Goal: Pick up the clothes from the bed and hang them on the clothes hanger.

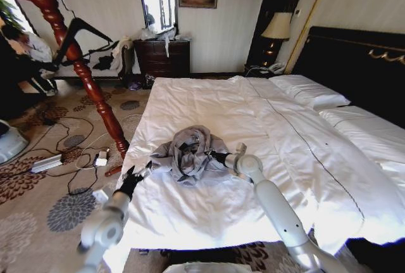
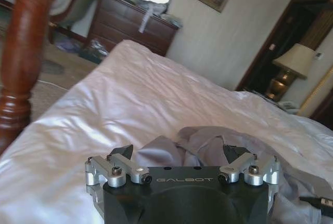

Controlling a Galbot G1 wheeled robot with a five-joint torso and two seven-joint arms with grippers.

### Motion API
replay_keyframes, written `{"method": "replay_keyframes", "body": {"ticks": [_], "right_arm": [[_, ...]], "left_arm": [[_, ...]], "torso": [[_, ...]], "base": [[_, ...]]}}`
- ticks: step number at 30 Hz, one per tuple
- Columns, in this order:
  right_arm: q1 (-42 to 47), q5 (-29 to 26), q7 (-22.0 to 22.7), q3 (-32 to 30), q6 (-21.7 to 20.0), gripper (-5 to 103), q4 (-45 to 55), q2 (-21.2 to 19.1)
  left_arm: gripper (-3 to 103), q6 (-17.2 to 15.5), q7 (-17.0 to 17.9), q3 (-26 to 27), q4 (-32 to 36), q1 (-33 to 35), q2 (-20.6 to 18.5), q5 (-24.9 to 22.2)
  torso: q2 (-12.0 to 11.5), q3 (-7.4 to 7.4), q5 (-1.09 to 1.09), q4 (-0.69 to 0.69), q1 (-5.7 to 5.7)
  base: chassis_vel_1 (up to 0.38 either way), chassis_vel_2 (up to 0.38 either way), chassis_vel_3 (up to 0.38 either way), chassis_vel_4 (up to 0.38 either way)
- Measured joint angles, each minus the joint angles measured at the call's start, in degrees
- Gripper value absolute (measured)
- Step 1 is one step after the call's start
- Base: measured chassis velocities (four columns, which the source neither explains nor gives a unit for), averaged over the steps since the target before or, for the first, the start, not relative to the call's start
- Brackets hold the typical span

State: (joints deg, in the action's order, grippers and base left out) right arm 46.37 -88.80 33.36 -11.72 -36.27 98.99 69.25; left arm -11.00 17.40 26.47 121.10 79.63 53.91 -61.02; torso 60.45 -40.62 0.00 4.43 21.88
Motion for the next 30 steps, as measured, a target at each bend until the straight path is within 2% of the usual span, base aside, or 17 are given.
{"method": "replay_keyframes", "body": {"ticks": [2,3,6,8,9,13,15,17,19,24,30], "right_arm": [[0.2,-0.3,0.1,-0.2,0.2,0,0.2,-0.7],[0.2,-0.3,0.1,-0.2,0.2,0,0.2,-0.7],[0.6,-0.6,0.4,-0.6,0.6,0,0.9,-2.0],[1.1,-0.6,0.6,-0.9,1.1,0,1.0,-2.5],[1.1,-0.6,0.6,-0.9,1.1,0,1.0,-2.5],[2.6,-0.5,0.5,-2.1,1.6,0,1.3,-3.3],[2.9,-0.5,0.5,-2.3,1.6,0,1.4,-3.5],[4.0,-0.5,0.4,-2.9,1.6,0,1.9,-4.8],[4.7,-0.5,0.4,-3.4,1.6,0,2.2,-6.0],[5.5,-1.2,0.4,-4.4,1.5,0,3.0,-8.5],[5.6,-1.6,0.4,-4.7,1.5,0,3.2,-9.4]], "left_arm": [[96,-0.6,0.1,-3.0,-3.0,-6.6,-1.7,-3.9],[96,-0.6,0.1,-3.0,-3.0,-6.6,-1.7,-3.9],[96,-1.8,0.4,-8.5,-7.2,-17.9,-2.6,-10.6],[96,-2.9,1.3,-12.9,-10.8,-25.4,-1.3,-15.3],[96,-2.9,1.3,-12.9,-10.8,-25.4,-1.3,-15.3],[99,-4.7,2.5,-18.7,-18.8,-35.5,3.2,-21.0],[99,-5.0,2.7,-19.2,-20.0,-36.4,3.9,-21.7],[93,-6.0,3.1,-19.7,-23.9,-38.7,6.4,-24.4],[98,-6.8,2.7,-19.0,-27.3,-39.7,8.5,-25.4],[96,-7.9,2.0,-16.7,-31.9,-39.8,11.4,-26.0],[96,-8.5,1.2,-16.9,-35.2,-40.4,12.7,-25.5]], "torso": [[0.0,0.00,-0.02,0.02,0.00],[0.0,0.00,-0.02,0.02,0.00],[0.0,0.00,0.01,0.05,0.00],[0.0,0.00,0.00,0.03,0.01],[0.0,0.00,0.00,0.03,0.01],[0.0,0.00,0.01,0.06,0.01],[0.0,0.00,0.01,0.06,0.00],[0.0,0.00,0.01,0.04,0.01],[0.0,0.00,0.01,0.03,-0.01],[0.0,0.01,-0.01,0.04,0.00],[0.0,0.01,0.00,-0.01,-0.01]], "base": [[0.000,0.000,0.000,0.000],[0.000,0.000,0.000,0.000],[0.000,0.000,0.000,0.000],[0.000,0.000,0.000,0.000],[0.000,0.000,0.000,0.000],[0.000,0.000,0.000,0.000],[0.000,0.000,0.000,0.000],[0.000,0.000,0.000,0.000],[0.000,0.000,0.000,0.000],[0.000,0.000,0.000,0.000],[0.000,0.000,0.000,0.000]]}}
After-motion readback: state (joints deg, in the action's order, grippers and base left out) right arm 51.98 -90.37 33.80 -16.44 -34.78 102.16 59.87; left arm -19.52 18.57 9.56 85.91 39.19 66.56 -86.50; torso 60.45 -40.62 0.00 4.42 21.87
